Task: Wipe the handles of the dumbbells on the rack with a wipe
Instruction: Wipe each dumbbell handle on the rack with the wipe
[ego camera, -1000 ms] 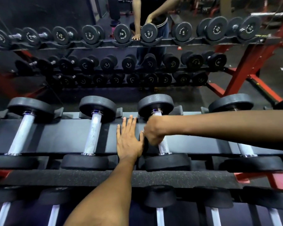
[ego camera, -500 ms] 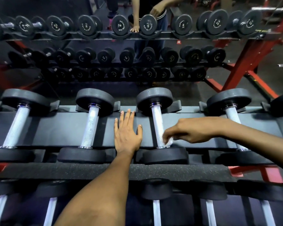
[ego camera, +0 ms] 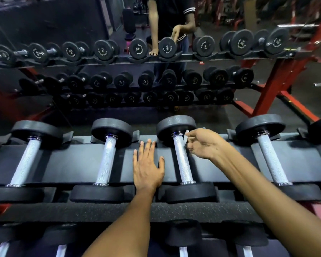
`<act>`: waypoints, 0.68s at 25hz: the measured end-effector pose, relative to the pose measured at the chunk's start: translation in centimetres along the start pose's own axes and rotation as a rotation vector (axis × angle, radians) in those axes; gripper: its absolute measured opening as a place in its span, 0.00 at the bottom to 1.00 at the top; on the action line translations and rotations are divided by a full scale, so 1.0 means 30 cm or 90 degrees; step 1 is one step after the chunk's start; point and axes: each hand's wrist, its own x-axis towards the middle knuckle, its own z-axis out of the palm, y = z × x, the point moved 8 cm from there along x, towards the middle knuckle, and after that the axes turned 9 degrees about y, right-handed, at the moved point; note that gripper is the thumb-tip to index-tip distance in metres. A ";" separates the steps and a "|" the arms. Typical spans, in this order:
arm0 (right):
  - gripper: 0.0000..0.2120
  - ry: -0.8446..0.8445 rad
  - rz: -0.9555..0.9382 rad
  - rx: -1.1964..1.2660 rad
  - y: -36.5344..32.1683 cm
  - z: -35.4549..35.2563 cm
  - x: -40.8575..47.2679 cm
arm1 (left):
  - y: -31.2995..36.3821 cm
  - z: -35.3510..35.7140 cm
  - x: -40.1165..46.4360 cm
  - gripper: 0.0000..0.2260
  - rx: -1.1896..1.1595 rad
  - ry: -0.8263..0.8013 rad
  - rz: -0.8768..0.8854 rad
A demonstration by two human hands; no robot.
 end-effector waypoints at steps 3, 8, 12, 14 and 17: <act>0.12 0.003 -0.068 -0.121 -0.014 0.052 -0.035 | -0.001 0.005 0.004 0.30 -0.003 0.003 -0.002; 0.11 -0.014 -0.079 -0.180 -0.049 0.091 -0.076 | -0.004 0.007 0.001 0.30 -0.003 0.003 -0.001; 0.08 0.001 -0.089 -0.229 -0.031 0.087 -0.068 | 0.000 0.007 -0.001 0.31 -0.008 0.009 0.002; 0.09 0.002 -0.099 -0.196 -0.050 0.098 -0.076 | 0.000 0.005 -0.003 0.30 -0.014 0.010 -0.003; 0.10 -0.005 -0.117 -0.204 -0.058 0.126 -0.088 | -0.003 0.010 0.004 0.30 -0.011 0.013 -0.005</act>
